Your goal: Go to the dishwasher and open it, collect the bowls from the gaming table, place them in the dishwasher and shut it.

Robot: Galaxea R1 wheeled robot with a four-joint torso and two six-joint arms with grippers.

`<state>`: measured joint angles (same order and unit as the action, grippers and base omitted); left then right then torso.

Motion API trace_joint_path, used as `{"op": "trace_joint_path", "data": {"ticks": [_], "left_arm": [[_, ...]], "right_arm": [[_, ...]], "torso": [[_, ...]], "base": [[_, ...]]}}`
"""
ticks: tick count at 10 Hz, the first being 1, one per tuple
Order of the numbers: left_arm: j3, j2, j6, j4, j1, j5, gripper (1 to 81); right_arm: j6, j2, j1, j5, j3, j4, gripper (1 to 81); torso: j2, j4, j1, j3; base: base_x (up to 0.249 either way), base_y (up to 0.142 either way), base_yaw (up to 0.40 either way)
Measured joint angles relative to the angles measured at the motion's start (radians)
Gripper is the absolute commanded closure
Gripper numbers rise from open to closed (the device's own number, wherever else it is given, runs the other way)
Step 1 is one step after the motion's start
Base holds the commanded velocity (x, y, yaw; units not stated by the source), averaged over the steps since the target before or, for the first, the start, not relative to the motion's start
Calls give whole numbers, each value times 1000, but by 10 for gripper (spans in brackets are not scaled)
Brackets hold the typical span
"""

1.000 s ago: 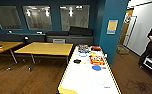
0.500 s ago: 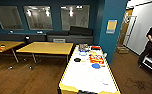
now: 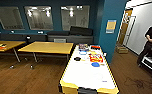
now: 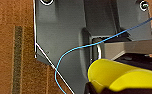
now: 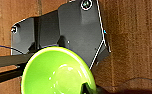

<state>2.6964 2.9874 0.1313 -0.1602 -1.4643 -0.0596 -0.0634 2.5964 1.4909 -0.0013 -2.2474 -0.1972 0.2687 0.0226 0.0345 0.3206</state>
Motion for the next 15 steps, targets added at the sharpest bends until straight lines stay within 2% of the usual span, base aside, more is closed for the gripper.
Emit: {"op": "trace_joint_path", "data": {"ticks": [4,8,12,15], "left_arm": [[0,-3,0,0,-1,0,811],[-3,-10,0,0,-1,1,811],[-13,-101,0,-1,-5,1,811],[-24,-80,0,-1,-4,2,811]], "right_arm": [[0,-69,2,0,21,0,811],[0,-10,-6,-1,22,0,811],[0,-20,-6,-1,15,4,811],[0,-19,-5,-1,15,4,811]], "torso": [[0,0,0,0],[0,0,0,0],[0,0,0,0],[0,0,0,0]], "base": [[-93,0,0],[-93,0,0],[-96,0,0],[-100,0,0]]}}
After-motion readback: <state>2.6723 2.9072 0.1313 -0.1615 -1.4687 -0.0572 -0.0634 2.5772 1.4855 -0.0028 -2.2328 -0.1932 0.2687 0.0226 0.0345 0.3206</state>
